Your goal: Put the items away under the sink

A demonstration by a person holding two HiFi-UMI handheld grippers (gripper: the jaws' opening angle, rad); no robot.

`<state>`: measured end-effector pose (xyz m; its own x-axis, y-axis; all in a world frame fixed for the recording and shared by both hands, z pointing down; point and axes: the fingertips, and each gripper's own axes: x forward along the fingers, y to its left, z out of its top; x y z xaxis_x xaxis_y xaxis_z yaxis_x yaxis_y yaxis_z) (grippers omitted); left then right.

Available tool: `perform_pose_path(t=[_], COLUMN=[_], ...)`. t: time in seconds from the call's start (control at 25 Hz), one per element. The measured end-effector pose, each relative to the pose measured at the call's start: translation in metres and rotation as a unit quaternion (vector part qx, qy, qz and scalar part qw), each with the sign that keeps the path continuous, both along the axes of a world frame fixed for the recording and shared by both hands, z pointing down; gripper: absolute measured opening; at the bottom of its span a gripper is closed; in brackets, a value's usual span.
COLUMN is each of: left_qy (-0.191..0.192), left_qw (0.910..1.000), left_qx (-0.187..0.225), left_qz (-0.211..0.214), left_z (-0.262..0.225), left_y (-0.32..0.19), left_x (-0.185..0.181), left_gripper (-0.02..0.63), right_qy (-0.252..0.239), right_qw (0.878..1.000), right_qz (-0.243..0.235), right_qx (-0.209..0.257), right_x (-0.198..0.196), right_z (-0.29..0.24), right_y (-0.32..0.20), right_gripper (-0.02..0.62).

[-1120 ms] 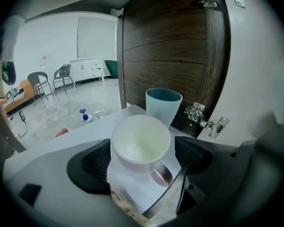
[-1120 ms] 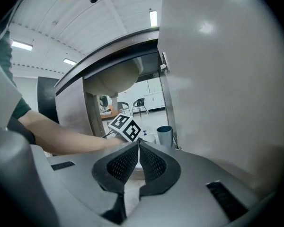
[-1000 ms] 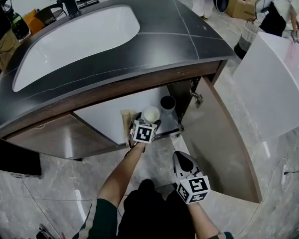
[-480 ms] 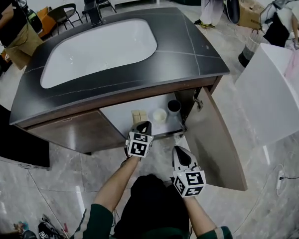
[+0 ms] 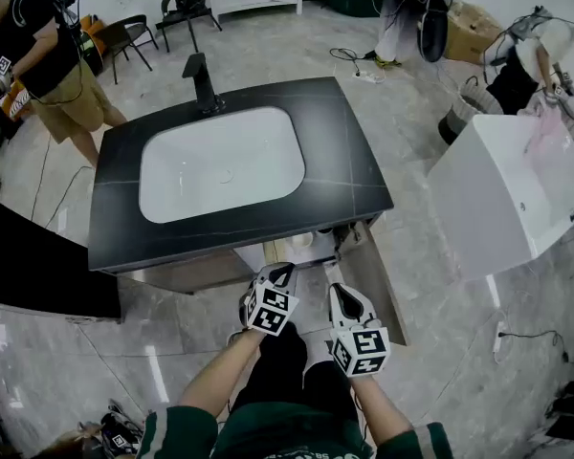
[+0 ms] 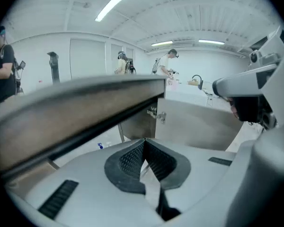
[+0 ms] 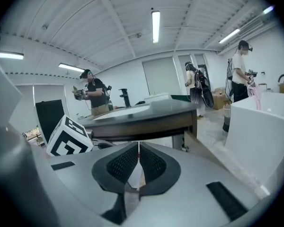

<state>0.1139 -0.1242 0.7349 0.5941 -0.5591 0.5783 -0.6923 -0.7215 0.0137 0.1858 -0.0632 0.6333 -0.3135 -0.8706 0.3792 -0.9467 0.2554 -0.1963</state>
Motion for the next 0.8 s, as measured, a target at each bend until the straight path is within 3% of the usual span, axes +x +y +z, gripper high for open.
perform_pose_path(t=[0.4,0.6,0.8], left_qy=[0.018,0.041,0.075], left_qw=[0.9994,0.9977,0.9946], left_qx=[0.017,0.016,0.021], left_qz=[-0.025,-0.051,-0.068], left_z=[-0.215,-0.278,-0.312], left_y=[0.001,-0.012,-0.042], left_x=[-0.02,-0.045,-0.064], left_gripper=[0.011,0.011,0.011], right_qy=[0.019,0.018,0.026], right_qw=[1.0,0.999,0.998], right_qz=[-0.019,-0.023,-0.036], right_qx=[0.017,0.025,0.038], right_x=[-0.025,-0.038,-0.054], right_z=[-0.204,-0.261,-0.285], right_y=[-0.018,-0.037,-0.06], right_gripper=[0.043,0.043,0.041])
